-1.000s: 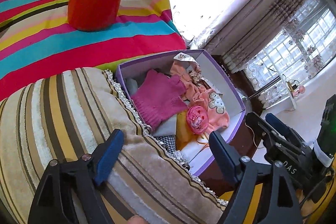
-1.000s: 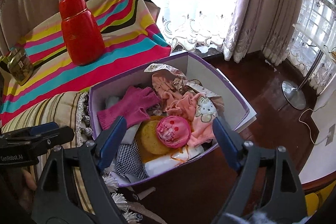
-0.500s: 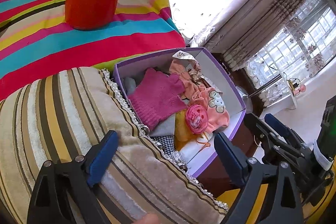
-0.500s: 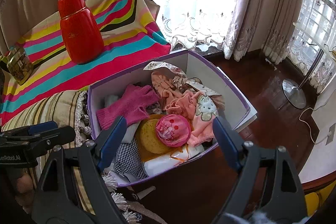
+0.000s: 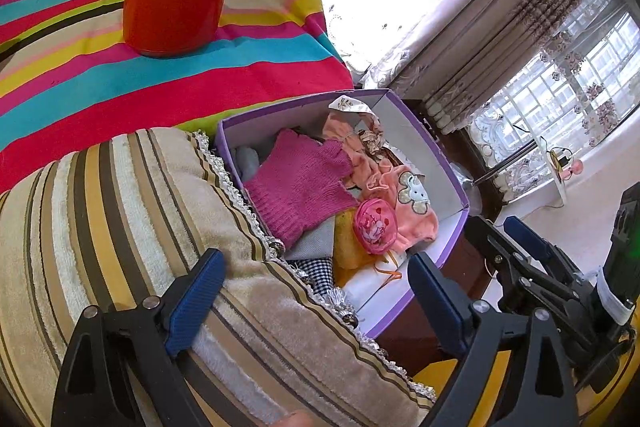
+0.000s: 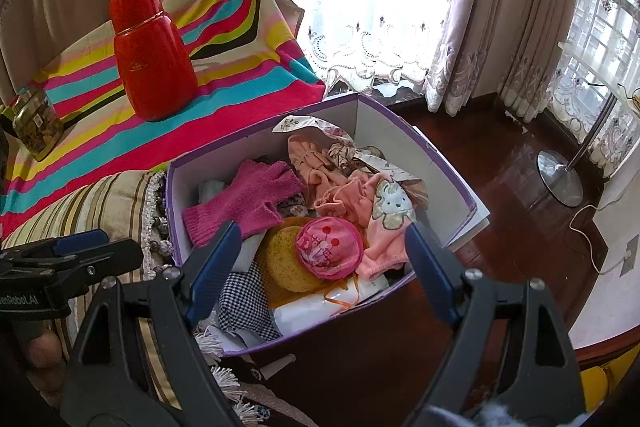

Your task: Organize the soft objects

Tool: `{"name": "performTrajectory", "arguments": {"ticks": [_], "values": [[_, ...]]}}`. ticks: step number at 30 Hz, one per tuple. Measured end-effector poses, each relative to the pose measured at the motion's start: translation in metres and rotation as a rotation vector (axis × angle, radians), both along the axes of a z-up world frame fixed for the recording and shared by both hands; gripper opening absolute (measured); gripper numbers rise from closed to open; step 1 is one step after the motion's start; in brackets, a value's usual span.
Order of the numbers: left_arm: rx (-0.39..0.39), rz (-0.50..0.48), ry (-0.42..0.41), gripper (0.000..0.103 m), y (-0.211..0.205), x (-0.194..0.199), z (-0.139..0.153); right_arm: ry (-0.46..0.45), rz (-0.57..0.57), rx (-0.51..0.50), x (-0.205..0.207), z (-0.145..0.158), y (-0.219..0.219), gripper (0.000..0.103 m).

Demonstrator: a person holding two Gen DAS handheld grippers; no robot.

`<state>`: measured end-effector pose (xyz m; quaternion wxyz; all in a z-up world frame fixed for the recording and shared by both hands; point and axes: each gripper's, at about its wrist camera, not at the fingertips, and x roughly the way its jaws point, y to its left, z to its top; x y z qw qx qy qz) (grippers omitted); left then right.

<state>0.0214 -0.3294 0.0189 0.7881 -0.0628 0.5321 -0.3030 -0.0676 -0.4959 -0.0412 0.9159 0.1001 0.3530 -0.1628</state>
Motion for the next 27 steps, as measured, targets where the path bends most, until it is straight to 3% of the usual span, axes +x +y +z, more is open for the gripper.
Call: {"name": "performTrajectory", "arguments": {"ticks": [27], "values": [[0.001, -0.003, 0.001, 0.095, -0.0003, 0.0002, -0.0009, 0.005, -0.001, 0.004, -0.0003, -0.0013, -0.0013, 0.086]]}}
